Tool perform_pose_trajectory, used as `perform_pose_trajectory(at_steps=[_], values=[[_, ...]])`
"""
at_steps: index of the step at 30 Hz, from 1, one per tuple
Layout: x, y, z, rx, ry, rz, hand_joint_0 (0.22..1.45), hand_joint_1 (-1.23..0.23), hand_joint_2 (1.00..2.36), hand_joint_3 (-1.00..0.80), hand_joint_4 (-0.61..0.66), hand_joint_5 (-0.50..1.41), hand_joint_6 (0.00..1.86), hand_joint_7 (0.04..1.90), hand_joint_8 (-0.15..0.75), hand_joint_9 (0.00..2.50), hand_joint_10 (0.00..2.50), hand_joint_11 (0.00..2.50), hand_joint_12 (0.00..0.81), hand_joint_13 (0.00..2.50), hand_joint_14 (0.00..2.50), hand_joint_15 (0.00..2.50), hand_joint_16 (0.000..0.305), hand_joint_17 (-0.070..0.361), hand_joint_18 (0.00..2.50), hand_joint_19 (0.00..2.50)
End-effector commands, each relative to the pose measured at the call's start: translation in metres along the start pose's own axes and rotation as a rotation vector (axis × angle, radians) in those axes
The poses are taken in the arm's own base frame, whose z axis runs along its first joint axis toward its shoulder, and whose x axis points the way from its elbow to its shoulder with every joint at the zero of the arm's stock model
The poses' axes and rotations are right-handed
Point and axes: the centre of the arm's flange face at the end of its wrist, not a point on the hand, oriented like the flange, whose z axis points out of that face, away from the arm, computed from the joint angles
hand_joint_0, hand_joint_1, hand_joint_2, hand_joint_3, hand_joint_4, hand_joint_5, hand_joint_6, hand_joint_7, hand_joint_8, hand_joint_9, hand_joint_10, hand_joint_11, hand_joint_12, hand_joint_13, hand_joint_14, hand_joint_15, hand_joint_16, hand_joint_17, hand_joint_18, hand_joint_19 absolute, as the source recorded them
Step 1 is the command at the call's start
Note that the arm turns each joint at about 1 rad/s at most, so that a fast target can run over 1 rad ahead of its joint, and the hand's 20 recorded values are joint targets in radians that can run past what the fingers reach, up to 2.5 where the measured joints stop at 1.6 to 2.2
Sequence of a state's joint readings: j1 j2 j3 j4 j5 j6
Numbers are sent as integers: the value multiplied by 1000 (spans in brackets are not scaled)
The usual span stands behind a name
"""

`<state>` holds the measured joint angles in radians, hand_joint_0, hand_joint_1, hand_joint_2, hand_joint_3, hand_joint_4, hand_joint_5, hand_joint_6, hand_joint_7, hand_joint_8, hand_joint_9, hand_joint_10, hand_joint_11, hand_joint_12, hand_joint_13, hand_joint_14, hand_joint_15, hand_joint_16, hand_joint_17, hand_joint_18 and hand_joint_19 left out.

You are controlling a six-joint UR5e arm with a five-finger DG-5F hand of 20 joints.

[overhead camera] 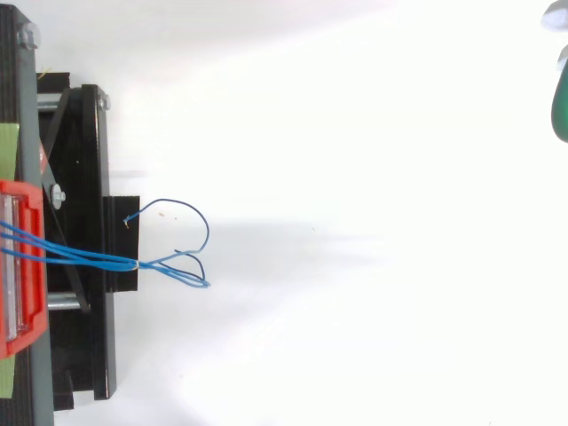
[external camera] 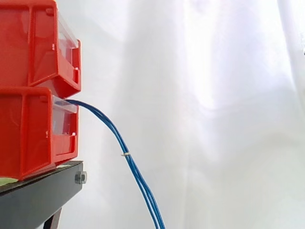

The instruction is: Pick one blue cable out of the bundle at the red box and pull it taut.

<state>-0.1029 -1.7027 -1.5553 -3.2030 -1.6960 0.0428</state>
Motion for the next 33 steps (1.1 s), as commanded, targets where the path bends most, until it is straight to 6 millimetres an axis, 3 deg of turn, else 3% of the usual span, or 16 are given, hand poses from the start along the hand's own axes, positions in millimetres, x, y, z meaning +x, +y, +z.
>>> perform_pose_trajectory(at_steps=[1, 9, 20, 25, 33], values=[[1, 4, 5, -44, 4, -7, 504, -563, 1000, -500, 369, -198, 502, 764, 351, 343, 4, 176, 412, 26, 2, 102, 69, 156, 0, 326], [2, 3, 14, -69, -20, -11, 504, -564, 1000, -500, 372, -196, 502, 765, 355, 352, 4, 190, 412, 30, 2, 103, 69, 156, 0, 332], [2, -33, 48, -31, -23, -4, 503, -565, 1000, -500, 378, -194, 502, 769, 358, 356, 4, 205, 413, 32, 2, 103, 69, 156, 0, 342], [0, -56, 72, -42, -22, -4, 502, -569, 1000, -500, 380, -193, 502, 770, 359, 357, 4, 199, 414, 35, 2, 106, 69, 156, 0, 339], [-2, -59, 89, -111, -93, -11, 494, -676, 1000, -500, 388, -192, 502, 779, 356, 328, 4, 211, 416, 37, 2, 111, 70, 158, 6, 340]])
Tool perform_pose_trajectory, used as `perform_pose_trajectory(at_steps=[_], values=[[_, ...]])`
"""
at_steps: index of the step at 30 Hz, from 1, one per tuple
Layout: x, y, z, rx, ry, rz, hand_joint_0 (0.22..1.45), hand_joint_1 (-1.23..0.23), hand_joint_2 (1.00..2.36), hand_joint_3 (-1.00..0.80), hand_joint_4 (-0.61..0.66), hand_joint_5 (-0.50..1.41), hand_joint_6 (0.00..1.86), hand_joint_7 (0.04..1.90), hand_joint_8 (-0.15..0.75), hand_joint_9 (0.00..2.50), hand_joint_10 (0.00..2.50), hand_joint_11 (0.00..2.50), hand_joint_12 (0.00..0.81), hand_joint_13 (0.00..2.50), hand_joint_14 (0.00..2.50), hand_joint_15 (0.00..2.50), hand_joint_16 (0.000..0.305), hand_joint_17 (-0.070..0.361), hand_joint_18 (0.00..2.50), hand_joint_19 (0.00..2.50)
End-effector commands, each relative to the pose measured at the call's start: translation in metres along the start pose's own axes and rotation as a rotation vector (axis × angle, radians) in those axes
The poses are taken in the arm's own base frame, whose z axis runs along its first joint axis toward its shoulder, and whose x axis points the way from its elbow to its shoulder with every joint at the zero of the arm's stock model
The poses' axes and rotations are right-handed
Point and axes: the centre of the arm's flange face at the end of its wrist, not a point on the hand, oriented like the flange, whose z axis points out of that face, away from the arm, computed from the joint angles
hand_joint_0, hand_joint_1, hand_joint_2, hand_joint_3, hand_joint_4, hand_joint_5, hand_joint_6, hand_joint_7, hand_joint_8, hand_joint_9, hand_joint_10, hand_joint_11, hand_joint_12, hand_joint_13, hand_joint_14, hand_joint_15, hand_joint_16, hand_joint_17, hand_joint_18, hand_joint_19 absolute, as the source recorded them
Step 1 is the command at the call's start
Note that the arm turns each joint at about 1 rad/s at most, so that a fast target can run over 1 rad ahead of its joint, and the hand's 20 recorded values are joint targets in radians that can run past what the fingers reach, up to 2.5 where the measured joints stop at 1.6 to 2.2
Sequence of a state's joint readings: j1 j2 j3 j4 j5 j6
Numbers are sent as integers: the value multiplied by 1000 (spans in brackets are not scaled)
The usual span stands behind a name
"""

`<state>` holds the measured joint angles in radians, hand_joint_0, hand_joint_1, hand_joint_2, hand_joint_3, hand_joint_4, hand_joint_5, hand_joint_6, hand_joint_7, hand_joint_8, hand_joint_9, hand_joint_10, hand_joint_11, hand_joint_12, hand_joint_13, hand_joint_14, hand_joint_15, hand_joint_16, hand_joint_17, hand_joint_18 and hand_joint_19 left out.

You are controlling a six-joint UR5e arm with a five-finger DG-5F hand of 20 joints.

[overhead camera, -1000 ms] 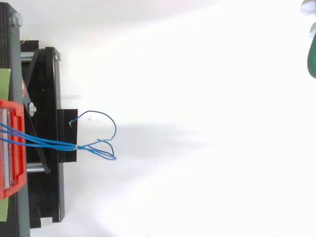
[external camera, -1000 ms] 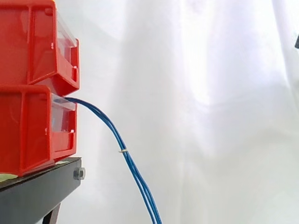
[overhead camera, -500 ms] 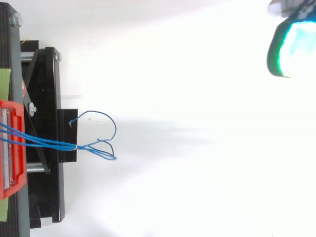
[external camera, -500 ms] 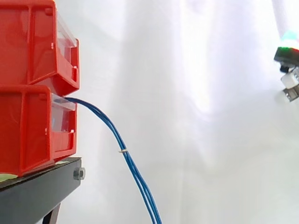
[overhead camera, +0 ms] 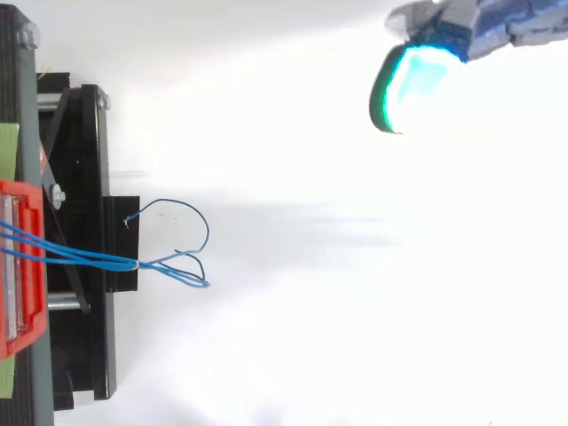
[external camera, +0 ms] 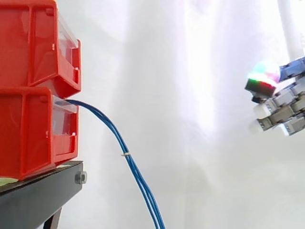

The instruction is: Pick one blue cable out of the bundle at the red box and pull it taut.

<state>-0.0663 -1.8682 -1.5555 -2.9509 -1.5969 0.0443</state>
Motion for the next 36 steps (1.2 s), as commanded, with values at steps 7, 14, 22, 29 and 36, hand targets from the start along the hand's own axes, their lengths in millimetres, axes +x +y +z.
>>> perform_pose_trajectory(at_steps=[7, 14, 22, 29, 36], values=[[8, -30, 34, -61, -54, -17, 493, -782, 1000, -500, 357, -203, 502, 780, 348, 291, 6, 215, 414, 31, 3, 116, 70, 158, 15, 331], [11, -42, 44, -72, -99, -47, 528, -924, 1000, -500, 335, -208, 502, 787, 332, 268, 5, 213, 404, 64, 2, 101, 67, 152, 93, 305], [21, -42, 56, -136, -128, -74, 551, -978, 1000, -500, 331, -209, 502, 778, 334, 331, 5, 232, 408, 195, 3, 113, 66, 148, 292, 305], [22, -52, 61, -126, -169, -100, 526, -909, 1000, -500, 359, -199, 502, 784, 343, 345, 5, 230, 415, 193, 3, 116, 66, 149, 302, 321], [23, -81, 78, -136, -174, -101, 517, -861, 1000, -500, 372, -192, 502, 789, 354, 362, 5, 228, 420, 192, 3, 117, 67, 151, 307, 329]])
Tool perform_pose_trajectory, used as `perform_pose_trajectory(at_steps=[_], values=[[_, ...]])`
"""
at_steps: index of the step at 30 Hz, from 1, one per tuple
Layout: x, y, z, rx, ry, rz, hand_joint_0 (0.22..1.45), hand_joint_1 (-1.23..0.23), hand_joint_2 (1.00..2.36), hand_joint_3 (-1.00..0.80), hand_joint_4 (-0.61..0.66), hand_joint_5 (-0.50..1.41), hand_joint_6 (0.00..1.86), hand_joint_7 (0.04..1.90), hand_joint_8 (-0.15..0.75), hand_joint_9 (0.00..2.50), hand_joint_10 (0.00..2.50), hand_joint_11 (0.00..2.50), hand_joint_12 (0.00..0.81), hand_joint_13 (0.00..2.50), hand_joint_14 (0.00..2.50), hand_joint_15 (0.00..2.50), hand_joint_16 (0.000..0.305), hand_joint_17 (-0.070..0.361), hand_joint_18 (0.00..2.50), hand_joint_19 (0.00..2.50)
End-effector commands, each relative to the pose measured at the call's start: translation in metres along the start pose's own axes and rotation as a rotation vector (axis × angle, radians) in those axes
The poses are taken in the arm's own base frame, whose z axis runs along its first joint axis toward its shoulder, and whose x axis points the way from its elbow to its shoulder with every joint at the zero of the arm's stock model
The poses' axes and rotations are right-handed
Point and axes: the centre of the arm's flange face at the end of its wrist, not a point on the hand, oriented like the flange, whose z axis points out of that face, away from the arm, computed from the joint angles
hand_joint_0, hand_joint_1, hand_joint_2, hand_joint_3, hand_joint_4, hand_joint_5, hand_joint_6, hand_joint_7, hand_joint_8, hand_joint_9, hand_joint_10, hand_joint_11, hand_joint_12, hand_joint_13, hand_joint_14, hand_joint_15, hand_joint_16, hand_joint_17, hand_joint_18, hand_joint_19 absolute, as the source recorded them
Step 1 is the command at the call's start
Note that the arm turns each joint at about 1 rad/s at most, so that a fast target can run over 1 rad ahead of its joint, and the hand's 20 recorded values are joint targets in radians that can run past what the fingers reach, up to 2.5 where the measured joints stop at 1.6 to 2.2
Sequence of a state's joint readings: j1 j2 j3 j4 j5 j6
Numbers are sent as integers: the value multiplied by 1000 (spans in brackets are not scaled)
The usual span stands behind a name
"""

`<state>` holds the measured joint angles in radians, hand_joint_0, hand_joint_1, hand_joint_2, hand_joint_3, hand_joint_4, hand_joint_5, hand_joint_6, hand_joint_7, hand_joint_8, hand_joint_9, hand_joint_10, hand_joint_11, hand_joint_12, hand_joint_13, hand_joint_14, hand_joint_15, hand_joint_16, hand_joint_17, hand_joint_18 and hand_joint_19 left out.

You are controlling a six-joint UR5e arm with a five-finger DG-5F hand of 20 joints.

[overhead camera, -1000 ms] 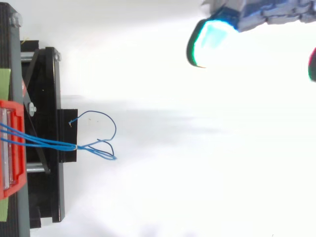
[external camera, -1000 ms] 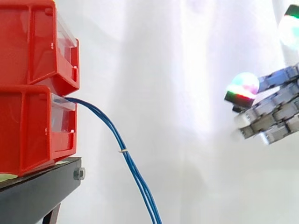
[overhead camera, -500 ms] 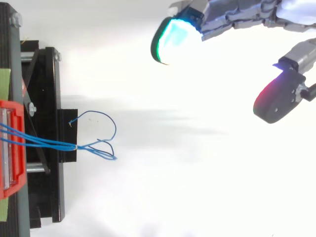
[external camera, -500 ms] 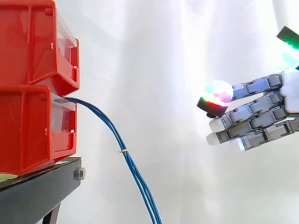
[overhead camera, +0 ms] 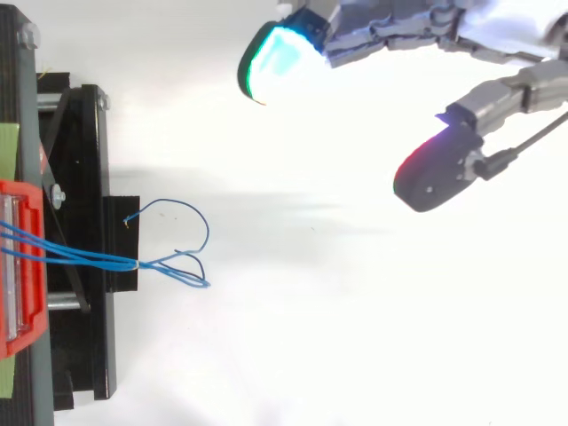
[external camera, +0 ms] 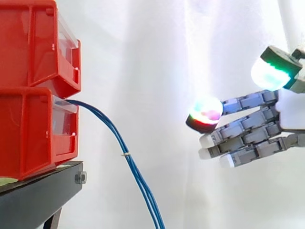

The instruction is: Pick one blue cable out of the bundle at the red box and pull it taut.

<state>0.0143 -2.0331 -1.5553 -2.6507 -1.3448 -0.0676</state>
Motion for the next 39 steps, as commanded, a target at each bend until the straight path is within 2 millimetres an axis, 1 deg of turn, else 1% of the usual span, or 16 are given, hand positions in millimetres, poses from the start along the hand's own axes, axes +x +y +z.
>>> perform_pose_trajectory(at_steps=[1, 2, 7, 15, 16, 17, 18, 20, 21, 22, 24, 27, 30, 33, 36, 39], values=[[5, -17, 8, -11, 1, 1, 515, -844, 1000, -500, 375, -192, 502, 787, 354, 364, 5, 229, 421, 193, 3, 116, 67, 151, 308, 328], [7, -27, 13, -26, -2, 5, 516, -836, 1000, -500, 374, -191, 502, 788, 355, 368, 5, 234, 421, 193, 3, 114, 67, 151, 308, 337], [14, -36, 22, -48, -5, 9, 505, -795, 1000, -500, 387, -185, 502, 796, 360, 376, 7, 225, 426, 196, 3, 112, 68, 153, 312, 336], [35, -33, 24, -74, -28, -60, 478, -731, 1000, -500, 417, -171, 502, 817, 378, 410, 4, 233, 440, 215, 3, 121, 71, 159, 329, 343], [38, -39, 27, -79, -34, -63, 476, -725, 1000, -500, 420, -170, 502, 822, 378, 415, 5, 234, 441, 217, 3, 122, 71, 159, 331, 342], [38, -39, 27, -79, -34, -63, 476, -725, 1000, -500, 420, -170, 502, 824, 379, 417, 5, 235, 441, 219, 4, 122, 71, 159, 331, 342], [45, -49, 33, -83, -33, -60, 475, -726, 1000, -500, 420, -169, 502, 829, 378, 418, 5, 236, 442, 220, 3, 126, 71, 160, 332, 342], [47, -51, 40, -91, -38, -50, 474, -721, 1000, -500, 422, -168, 502, 828, 379, 420, 4, 233, 442, 222, 3, 126, 71, 160, 333, 348], [52, -61, 51, -87, -36, -43, 473, -718, 1000, -500, 423, -168, 502, 827, 379, 420, 5, 237, 443, 223, 3, 124, 71, 160, 335, 345], [54, -61, 56, -91, -33, -39, 473, -712, 1000, -500, 424, -167, 502, 827, 380, 421, 5, 237, 443, 223, 2, 127, 71, 160, 335, 349], [62, -73, 76, -81, -28, -22, 472, -707, 1000, -500, 424, -167, 502, 828, 381, 422, 5, 237, 443, 225, 3, 121, 71, 160, 336, 349], [71, -79, 89, -67, -15, -9, 473, -702, 1000, -500, 426, -167, 502, 830, 381, 424, 5, 231, 443, 226, 3, 128, 71, 160, 337, 349], [77, -82, 95, -63, 1, -5, 474, -697, 1000, -500, 426, -167, 502, 828, 381, 427, 5, 232, 444, 230, 4, 129, 71, 160, 339, 348], [90, -87, 99, -81, 24, 7, 475, -697, 1000, -500, 427, -167, 502, 828, 382, 426, 5, 239, 443, 232, 3, 127, 71, 159, 341, 349], [100, -103, 100, -76, 60, 19, 479, -698, 1000, -500, 427, -166, 502, 829, 381, 427, 6, 235, 443, 237, 3, 125, 70, 158, 343, 348], [106, -111, 100, -76, 95, 47, 488, -690, 1000, -500, 427, -165, 503, 835, 378, 431, 7, 237, 438, 241, 2, 127, 69, 156, 346, 361]])
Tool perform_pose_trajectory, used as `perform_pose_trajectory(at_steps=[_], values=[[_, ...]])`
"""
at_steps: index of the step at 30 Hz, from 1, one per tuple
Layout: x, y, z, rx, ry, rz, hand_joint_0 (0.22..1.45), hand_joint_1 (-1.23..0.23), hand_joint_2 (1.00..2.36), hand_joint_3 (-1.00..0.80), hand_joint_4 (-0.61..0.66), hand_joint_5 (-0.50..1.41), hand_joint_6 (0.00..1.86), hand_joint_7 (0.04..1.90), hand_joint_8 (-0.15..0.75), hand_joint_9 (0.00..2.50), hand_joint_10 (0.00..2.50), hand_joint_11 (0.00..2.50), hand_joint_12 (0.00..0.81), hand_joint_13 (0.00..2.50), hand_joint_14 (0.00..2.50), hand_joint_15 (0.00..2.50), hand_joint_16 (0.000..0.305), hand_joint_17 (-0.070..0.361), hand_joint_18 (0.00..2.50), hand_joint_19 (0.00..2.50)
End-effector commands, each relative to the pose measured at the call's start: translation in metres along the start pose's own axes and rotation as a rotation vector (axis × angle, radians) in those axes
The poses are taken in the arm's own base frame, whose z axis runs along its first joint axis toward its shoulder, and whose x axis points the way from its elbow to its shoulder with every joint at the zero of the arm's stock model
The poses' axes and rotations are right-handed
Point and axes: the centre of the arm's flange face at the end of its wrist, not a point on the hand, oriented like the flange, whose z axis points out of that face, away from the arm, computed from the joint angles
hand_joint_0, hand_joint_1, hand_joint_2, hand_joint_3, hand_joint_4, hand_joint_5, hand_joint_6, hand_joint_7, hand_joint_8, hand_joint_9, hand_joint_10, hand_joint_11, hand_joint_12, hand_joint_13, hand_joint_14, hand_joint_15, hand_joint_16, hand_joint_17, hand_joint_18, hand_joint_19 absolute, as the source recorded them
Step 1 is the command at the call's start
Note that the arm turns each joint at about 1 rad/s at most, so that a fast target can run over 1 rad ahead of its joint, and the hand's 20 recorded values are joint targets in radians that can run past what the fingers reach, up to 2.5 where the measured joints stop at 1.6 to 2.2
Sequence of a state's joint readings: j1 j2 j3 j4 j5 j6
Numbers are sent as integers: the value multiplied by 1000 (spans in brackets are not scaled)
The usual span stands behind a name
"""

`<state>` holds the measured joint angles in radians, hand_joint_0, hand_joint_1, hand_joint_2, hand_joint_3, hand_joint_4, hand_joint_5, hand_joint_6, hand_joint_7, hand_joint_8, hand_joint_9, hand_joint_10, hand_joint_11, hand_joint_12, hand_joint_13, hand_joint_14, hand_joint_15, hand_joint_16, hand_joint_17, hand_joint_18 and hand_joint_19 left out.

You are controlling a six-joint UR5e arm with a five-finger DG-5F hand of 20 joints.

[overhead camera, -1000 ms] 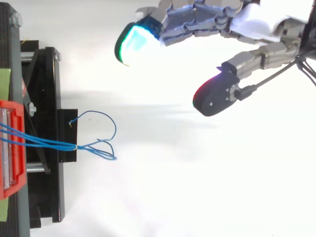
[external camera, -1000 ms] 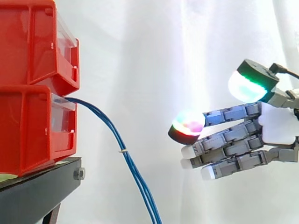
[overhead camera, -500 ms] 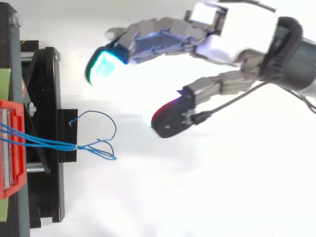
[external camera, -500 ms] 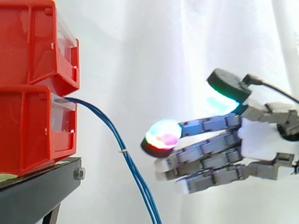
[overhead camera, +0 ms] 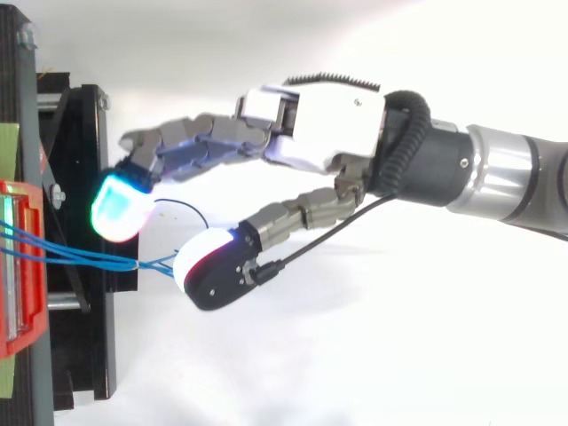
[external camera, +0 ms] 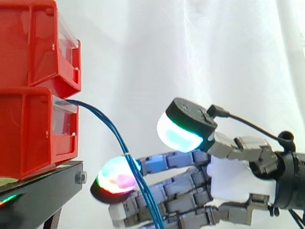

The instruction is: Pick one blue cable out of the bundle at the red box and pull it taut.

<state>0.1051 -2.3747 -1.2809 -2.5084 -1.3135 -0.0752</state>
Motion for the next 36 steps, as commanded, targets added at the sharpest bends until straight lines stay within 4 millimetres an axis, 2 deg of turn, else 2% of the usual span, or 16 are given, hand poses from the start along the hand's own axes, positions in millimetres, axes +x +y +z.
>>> perform_pose_trajectory(at_steps=[1, 6, 12, 20, 22, 26, 29, 36], values=[[9, -11, 0, -1, 40, 31, 496, -688, 1000, -500, 430, -161, 502, 847, 375, 433, 5, 228, 436, 241, 3, 131, 69, 155, 343, 362], [18, -14, 0, -9, 64, 45, 536, -661, 1000, -500, 433, -142, 503, 946, 367, 449, 5, 234, 420, 243, 3, 120, 66, 149, 349, 353], [18, -14, 1, -11, 67, 48, 579, -645, 1000, -500, 388, -125, 502, 1081, 358, 450, 8, 228, 410, 241, 4, 120, 64, 143, 339, 352], [16, -13, 1, -15, 76, 50, 625, -686, 1009, -400, 322, -111, 500, 1222, 356, 459, 6, 245, 405, 254, 3, 119, 63, 141, 355, 349], [16, -13, 1, -15, 76, 50, 631, -688, 1011, -380, 297, -112, 510, 1235, 356, 460, 5, 244, 405, 258, 3, 118, 63, 141, 358, 349], [16, -13, 1, -15, 76, 50, 631, -682, 1010, -375, 293, -123, 580, 1143, 356, 470, 6, 259, 404, 269, 3, 120, 63, 141, 378, 357], [16, -13, 1, -15, 76, 50, 602, -666, 1004, -439, 300, -122, 580, 1129, 359, 479, 6, 261, 404, 284, 4, 131, 63, 142, 386, 366], [15, -6, 6, -28, 74, 53, 583, -644, 1002, -480, 314, -110, 557, 1176, 365, 514, 6, 270, 407, 315, 4, 140, 63, 142, 413, 376]])
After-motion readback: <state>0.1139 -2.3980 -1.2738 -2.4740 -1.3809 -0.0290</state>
